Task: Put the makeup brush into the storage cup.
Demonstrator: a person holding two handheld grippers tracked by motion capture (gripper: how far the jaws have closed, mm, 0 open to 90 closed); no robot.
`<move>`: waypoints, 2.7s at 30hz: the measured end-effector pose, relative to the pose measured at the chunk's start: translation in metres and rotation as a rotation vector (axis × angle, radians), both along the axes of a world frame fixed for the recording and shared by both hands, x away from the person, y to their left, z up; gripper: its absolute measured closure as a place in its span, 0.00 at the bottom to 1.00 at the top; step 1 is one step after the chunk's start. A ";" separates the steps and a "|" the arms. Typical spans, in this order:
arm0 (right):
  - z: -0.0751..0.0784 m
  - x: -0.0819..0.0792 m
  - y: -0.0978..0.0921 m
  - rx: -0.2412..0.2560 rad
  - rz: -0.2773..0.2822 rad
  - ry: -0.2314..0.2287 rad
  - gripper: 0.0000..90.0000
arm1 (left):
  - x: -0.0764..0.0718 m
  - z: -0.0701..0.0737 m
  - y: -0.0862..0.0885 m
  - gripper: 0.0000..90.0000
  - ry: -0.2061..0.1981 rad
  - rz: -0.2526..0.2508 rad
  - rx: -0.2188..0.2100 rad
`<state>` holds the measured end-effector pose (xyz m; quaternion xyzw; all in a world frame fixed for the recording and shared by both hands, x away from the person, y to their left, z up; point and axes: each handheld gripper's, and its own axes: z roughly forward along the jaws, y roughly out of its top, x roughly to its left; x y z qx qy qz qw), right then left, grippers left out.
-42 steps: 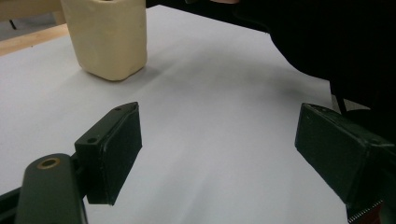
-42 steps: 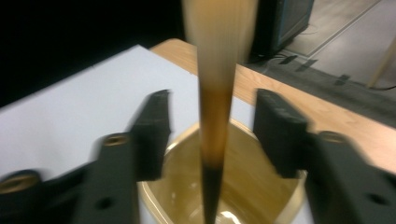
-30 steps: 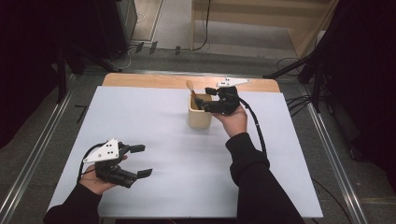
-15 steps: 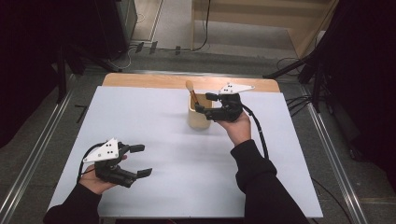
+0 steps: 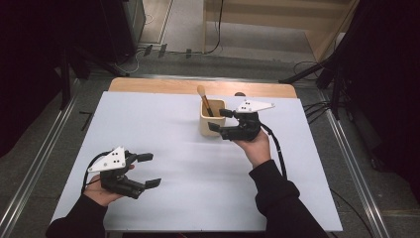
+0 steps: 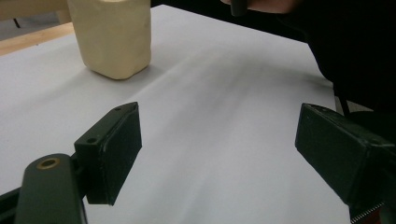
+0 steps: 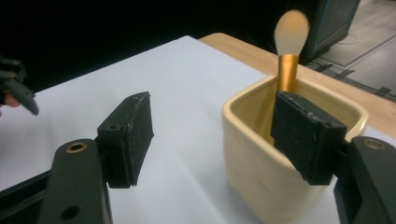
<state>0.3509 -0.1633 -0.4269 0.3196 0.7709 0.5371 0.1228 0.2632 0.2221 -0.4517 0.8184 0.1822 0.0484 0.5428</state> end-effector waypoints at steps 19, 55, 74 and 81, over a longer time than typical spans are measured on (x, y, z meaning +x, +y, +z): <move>-0.021 -0.032 -0.004 0.030 0.018 -0.023 0.28 | 0.000 0.000 0.001 0.17 -0.002 0.006 -0.001; -0.035 -0.088 -0.050 0.096 0.015 -0.088 0.22 | 0.001 0.002 0.006 0.17 -0.009 0.026 -0.025; -0.042 -0.121 -0.075 0.078 0.031 -0.137 0.21 | 0.000 0.003 0.006 0.17 -0.027 0.029 -0.037; -0.043 -0.131 -0.085 0.069 0.015 -0.142 0.21 | 0.000 0.004 0.007 0.17 -0.036 0.030 -0.039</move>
